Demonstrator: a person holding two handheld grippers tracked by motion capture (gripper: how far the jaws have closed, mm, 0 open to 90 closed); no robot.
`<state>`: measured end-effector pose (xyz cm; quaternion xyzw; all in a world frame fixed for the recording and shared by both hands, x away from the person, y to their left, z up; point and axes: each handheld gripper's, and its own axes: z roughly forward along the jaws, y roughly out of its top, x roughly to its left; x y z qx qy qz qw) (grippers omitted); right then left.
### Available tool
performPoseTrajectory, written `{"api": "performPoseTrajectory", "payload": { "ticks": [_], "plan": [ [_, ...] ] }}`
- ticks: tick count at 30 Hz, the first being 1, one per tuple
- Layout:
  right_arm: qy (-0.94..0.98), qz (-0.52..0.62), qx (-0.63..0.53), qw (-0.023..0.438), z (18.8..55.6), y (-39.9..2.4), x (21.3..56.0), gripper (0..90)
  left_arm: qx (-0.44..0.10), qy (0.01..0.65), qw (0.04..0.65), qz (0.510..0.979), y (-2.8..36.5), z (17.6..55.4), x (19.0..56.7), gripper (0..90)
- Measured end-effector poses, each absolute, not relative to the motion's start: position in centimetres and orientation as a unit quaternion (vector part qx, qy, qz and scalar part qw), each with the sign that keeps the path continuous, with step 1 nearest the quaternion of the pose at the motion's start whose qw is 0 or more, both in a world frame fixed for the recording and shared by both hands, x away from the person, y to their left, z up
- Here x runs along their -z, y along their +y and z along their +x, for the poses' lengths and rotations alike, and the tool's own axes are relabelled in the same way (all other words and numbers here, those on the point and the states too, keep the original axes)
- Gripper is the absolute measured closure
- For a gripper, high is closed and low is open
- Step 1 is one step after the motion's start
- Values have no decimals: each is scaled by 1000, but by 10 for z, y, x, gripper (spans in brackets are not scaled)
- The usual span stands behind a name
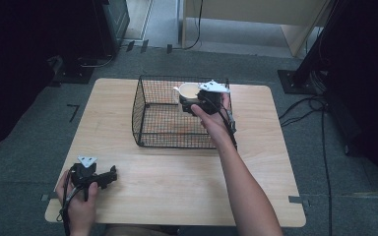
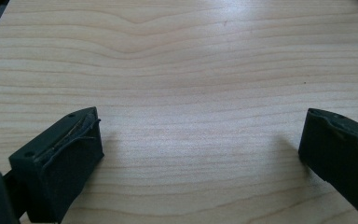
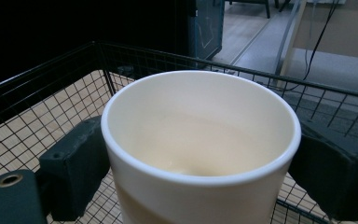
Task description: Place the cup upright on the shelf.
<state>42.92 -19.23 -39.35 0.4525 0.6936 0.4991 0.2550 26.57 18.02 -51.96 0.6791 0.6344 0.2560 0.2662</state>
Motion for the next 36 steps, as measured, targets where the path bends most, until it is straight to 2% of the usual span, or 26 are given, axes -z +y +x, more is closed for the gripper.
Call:
{"api": "performPoseTrajectory", "payload": {
  "ticks": [11,19,36],
  "plan": [
    [723,403,-522,207,452,-191,397,104,-256,635,267,679,180,266,520,0],
    [745,366,-532,170,462,-184,412,104,-256,635,266,679,180,266,520,0],
    [795,367,-449,177,474,-181,438,106,-256,634,266,680,180,266,520,0]
  ]
}}
